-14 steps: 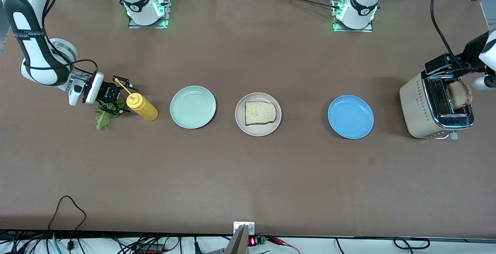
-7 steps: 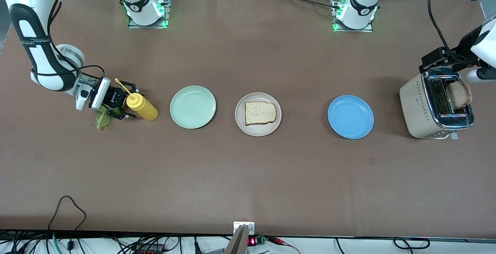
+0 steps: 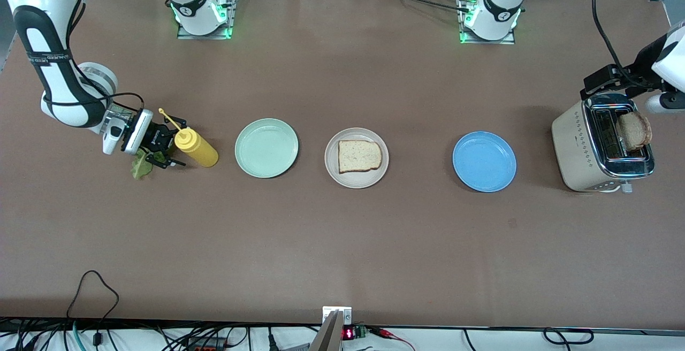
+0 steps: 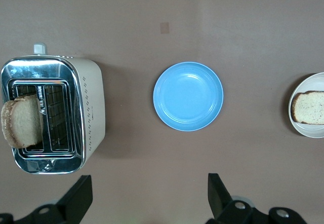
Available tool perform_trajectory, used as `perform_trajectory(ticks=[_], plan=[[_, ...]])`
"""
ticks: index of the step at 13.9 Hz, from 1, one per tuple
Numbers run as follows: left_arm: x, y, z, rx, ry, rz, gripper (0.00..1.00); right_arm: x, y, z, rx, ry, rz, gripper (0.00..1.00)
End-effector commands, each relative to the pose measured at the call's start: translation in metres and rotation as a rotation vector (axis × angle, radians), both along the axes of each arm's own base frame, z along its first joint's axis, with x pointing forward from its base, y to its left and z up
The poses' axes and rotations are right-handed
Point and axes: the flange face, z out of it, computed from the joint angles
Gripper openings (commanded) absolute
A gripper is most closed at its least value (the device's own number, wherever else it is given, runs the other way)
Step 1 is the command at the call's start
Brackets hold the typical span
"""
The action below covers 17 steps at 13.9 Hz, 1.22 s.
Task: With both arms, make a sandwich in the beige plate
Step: 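Grasp the yellow squeeze bottle with the right gripper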
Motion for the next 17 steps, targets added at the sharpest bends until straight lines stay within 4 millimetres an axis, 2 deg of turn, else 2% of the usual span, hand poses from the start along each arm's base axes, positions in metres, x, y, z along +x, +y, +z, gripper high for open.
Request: perform_trajectory(ticks=[1, 2, 3, 5, 6, 7, 9, 13, 17], plan=[[-0.009, 0.0, 0.003, 0.028, 0.0, 0.003, 1.0, 0.005, 0.01, -0.004, -0.007, -0.024, 0.011, 1.0], [-0.009, 0.001, 0.003, 0.028, 0.0, 0.004, 1.0, 0.006, 0.012, -0.004, -0.01, -0.025, 0.014, 0.87], [-0.009, 0.001, 0.003, 0.028, 0.0, 0.004, 1.0, 0.006, 0.013, -0.003, -0.011, -0.028, 0.017, 0.6], [-0.009, 0.002, 0.003, 0.028, 0.0, 0.006, 1.0, 0.008, 0.013, -0.002, -0.019, -0.032, 0.014, 0.18], [-0.009, 0.002, 0.003, 0.028, 0.0, 0.006, 1.0, 0.007, 0.015, -0.003, -0.02, -0.026, 0.011, 0.07], [-0.009, 0.002, 0.003, 0.028, 0.0, 0.006, 1.0, 0.008, 0.018, -0.001, -0.022, -0.026, 0.014, 0.02], [-0.009, 0.002, 0.003, 0.028, 0.0, 0.006, 1.0, 0.014, 0.028, 0.013, -0.034, -0.034, 0.008, 0.0], [-0.009, 0.002, 0.002, 0.027, 0.002, 0.003, 1.0, 0.033, 0.084, 0.081, -0.124, -0.018, -0.046, 0.0], [-0.01, 0.004, 0.002, 0.027, 0.012, 0.004, 1.0, 0.034, 0.14, 0.136, -0.269, 0.069, -0.059, 0.0]])
